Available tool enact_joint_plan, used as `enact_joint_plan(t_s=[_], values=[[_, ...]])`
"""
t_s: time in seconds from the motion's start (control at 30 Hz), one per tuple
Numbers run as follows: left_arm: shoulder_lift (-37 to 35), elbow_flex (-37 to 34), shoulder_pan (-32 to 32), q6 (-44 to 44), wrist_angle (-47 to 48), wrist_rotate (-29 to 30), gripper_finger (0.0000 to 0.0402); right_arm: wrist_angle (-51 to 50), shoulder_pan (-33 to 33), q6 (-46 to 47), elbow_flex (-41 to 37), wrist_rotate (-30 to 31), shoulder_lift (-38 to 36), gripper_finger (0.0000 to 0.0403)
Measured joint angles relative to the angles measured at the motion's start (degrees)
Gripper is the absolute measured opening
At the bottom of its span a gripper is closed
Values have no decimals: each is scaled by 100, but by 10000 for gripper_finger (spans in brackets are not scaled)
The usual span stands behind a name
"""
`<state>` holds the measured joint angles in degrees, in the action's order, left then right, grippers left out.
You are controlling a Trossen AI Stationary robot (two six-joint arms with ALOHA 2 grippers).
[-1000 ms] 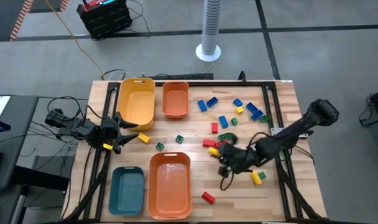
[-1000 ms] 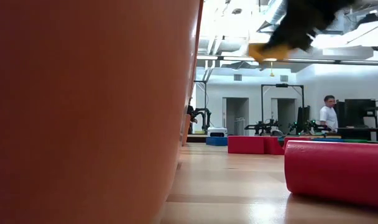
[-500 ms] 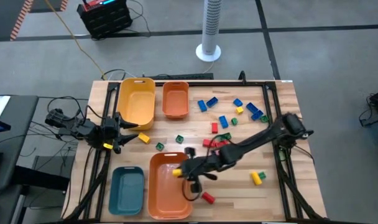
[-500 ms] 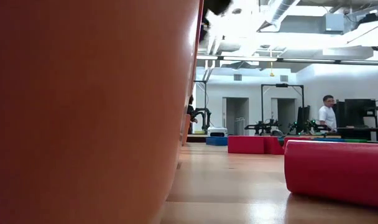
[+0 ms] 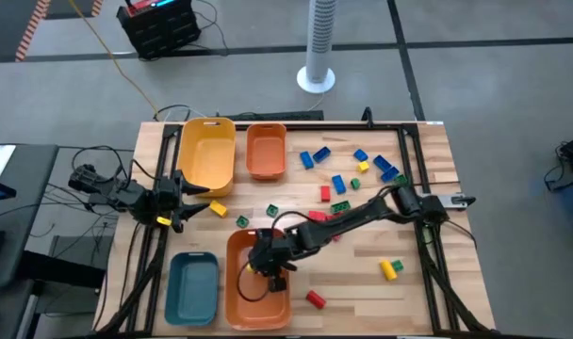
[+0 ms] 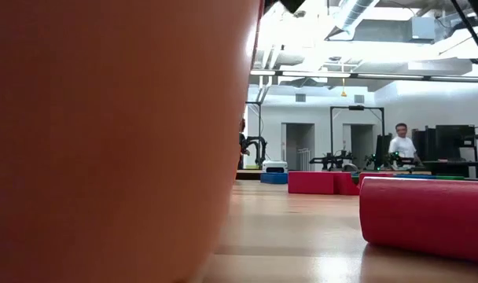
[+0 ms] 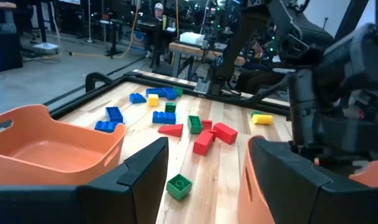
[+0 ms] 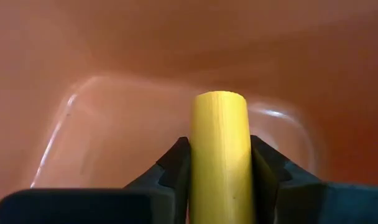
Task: Sort blocks
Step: Put the yellow block into the bottom orange bin, then put the red block into the top orange bin
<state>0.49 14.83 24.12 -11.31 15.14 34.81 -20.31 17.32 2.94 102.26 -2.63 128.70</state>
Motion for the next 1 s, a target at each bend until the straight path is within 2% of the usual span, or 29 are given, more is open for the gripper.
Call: enact_joint_plan(t_s=[0.1, 0.4, 0.83, 1.0], values=[[-2, 0, 0, -65, 87, 0, 223, -184, 16, -54, 193, -67, 163, 148], [0, 0, 0, -94, 106, 0, 223, -276, 102, -140, 319, -64, 152, 152], [-1, 0, 0, -139, 211, 0, 223, -248, 105, -95, 456, -24, 134, 222], [-2, 0, 0, -87, 211, 0, 223, -464, 213, -239, 596, 438, -134, 223]])
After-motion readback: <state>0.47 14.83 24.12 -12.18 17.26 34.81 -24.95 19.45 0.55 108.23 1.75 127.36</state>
